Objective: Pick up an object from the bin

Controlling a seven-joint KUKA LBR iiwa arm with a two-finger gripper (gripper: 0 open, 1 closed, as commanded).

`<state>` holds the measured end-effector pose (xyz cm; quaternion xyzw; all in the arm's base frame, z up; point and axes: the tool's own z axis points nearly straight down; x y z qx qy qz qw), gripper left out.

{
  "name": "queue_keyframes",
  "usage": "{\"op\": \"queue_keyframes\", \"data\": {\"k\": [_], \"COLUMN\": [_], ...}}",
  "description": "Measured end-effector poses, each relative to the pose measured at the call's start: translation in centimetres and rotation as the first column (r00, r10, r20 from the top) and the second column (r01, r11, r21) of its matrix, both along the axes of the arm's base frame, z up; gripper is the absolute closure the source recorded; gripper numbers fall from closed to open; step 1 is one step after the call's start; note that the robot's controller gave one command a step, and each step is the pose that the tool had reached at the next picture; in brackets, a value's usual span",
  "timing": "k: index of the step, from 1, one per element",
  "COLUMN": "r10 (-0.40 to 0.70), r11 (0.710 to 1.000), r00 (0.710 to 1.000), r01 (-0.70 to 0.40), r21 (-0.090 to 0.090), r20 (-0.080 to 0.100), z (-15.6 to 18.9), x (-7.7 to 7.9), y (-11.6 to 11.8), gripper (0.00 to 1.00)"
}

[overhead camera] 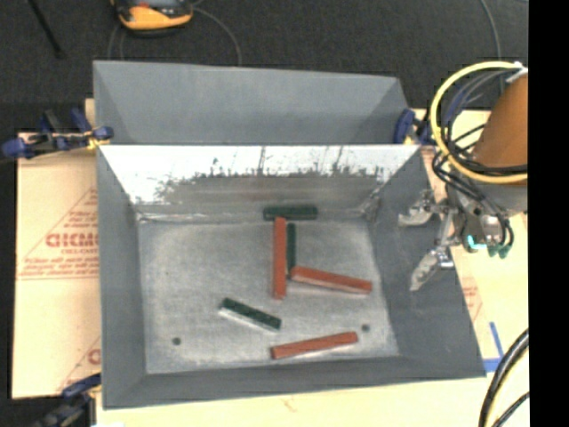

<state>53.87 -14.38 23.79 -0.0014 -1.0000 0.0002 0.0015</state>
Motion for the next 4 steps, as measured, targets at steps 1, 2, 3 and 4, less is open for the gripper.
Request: {"op": "queue_keyframes", "data": {"k": [1, 2, 3, 4], "r10": [0.004, -0.017, -0.029, -0.028], "r11": [1.0, 1.0, 1.0, 1.0], "r00": [1.0, 1.0, 1.0, 1.0], "r01": [-0.004, 0.017, 0.029, 0.028], "r21": [-0.002, -0.003, 0.001, 0.001], "r20": [0.007, 0.014, 0.002, 0.002], "z": [0.4, -4.6, -15.9, -15.9], "x": [0.2, 0.6, 1.8, 1.8], "y": [0.1, 0.2, -0.6, -0.6], "gripper": [0.0, 0.0, 1.0, 1.0]}}
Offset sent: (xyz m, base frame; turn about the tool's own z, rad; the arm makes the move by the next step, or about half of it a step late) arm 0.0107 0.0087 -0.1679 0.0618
